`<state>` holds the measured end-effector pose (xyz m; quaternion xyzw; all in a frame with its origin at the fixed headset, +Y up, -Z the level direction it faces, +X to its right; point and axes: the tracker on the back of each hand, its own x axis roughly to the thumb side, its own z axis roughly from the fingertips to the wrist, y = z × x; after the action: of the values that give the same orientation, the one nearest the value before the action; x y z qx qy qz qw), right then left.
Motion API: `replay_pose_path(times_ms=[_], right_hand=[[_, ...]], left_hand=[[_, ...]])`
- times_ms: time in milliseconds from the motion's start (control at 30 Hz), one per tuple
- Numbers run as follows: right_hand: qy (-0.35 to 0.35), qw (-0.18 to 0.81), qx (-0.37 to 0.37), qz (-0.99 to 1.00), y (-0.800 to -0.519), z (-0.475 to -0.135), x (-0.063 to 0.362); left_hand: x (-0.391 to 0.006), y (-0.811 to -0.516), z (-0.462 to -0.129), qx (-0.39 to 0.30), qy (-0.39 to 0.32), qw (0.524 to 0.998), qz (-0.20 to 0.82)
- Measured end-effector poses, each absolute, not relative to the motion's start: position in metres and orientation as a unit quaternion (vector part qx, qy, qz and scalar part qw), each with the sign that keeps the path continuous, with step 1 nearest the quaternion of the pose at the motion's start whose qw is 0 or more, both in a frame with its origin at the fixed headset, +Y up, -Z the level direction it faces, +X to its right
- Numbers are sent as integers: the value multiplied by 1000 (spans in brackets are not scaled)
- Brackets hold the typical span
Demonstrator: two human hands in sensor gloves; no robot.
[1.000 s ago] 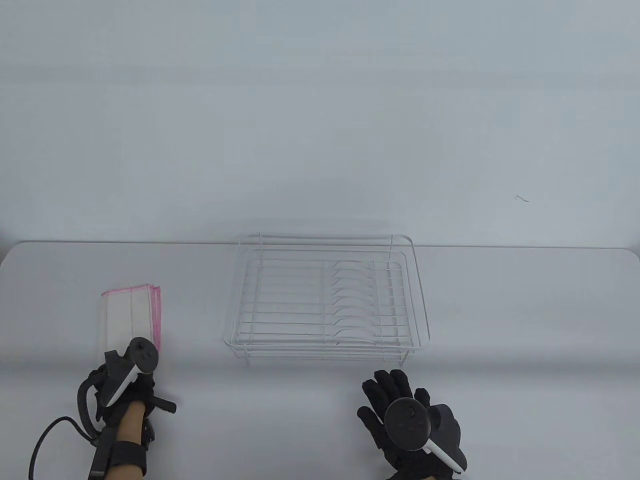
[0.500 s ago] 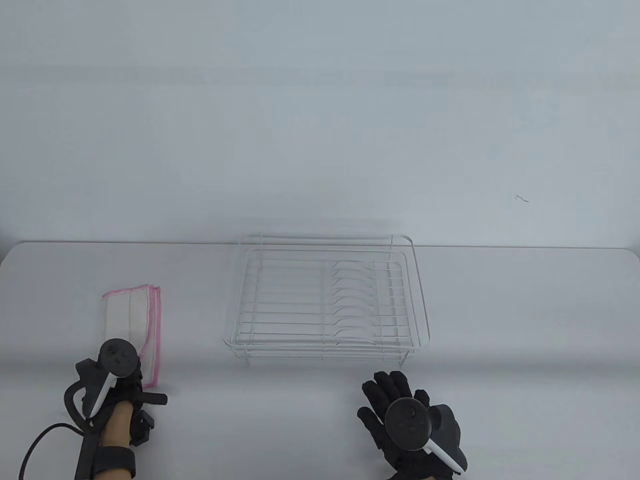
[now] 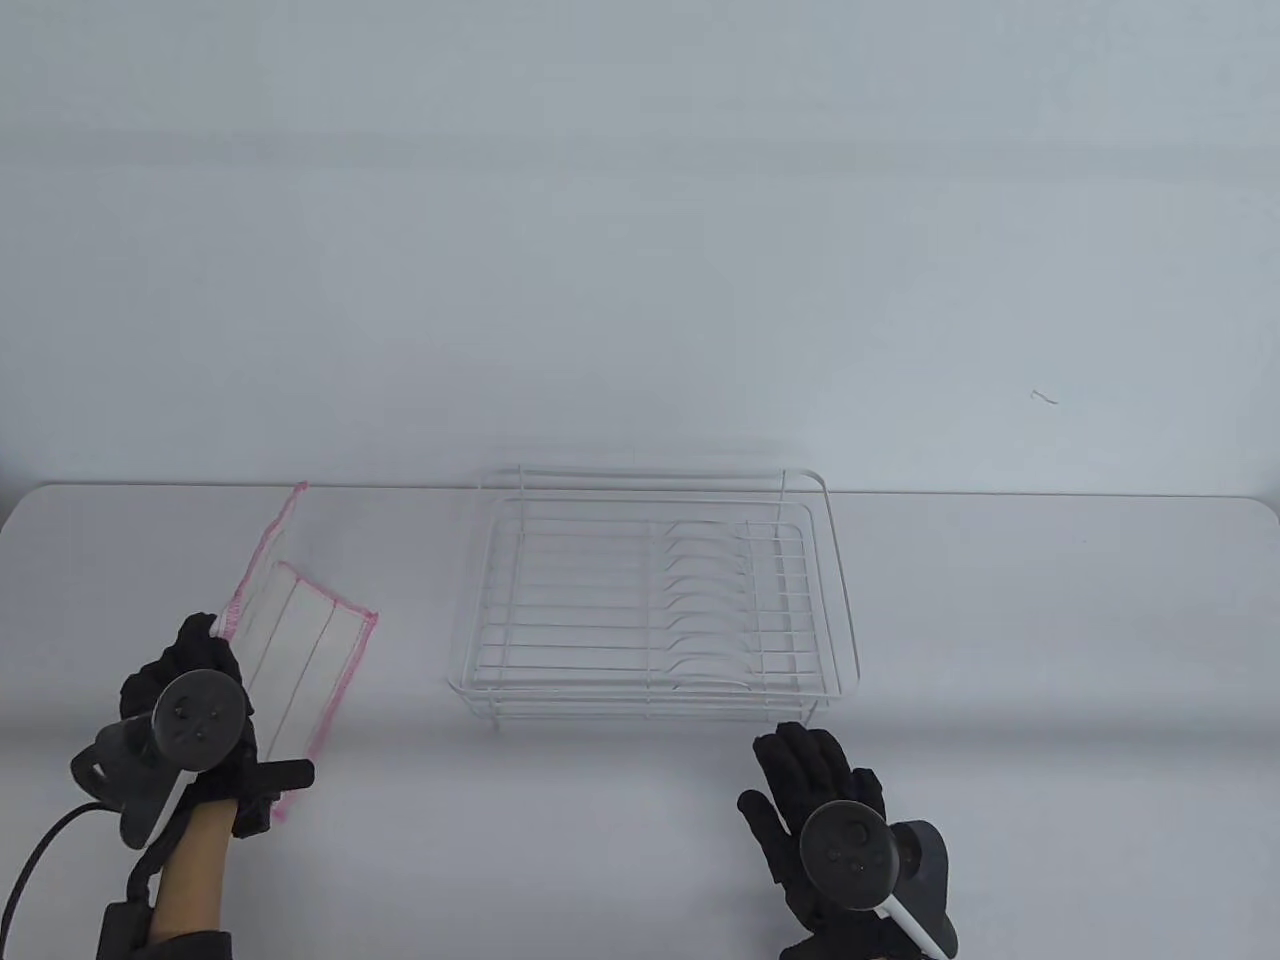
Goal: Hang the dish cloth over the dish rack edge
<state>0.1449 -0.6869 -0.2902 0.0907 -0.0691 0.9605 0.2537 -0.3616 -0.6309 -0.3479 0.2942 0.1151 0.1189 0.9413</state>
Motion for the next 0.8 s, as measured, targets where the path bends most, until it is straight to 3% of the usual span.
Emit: replay_pose_path(times_ms=[233,467,600,800], right_hand=[[-128,288,73,946,-671,-283,160],[-180,319,74,927,-653,-274,171],[-203,331,80,918,-646,-269,174],[-211,342,88,912,-642,-266,177]], left_hand=[[-318,-577,-305,397,15,906,143],[-269,-537,-275,445,-78,875,176],[-243,-535,-269,432,-129,869,205],[-206,-558,-270,383,-208,862,259]])
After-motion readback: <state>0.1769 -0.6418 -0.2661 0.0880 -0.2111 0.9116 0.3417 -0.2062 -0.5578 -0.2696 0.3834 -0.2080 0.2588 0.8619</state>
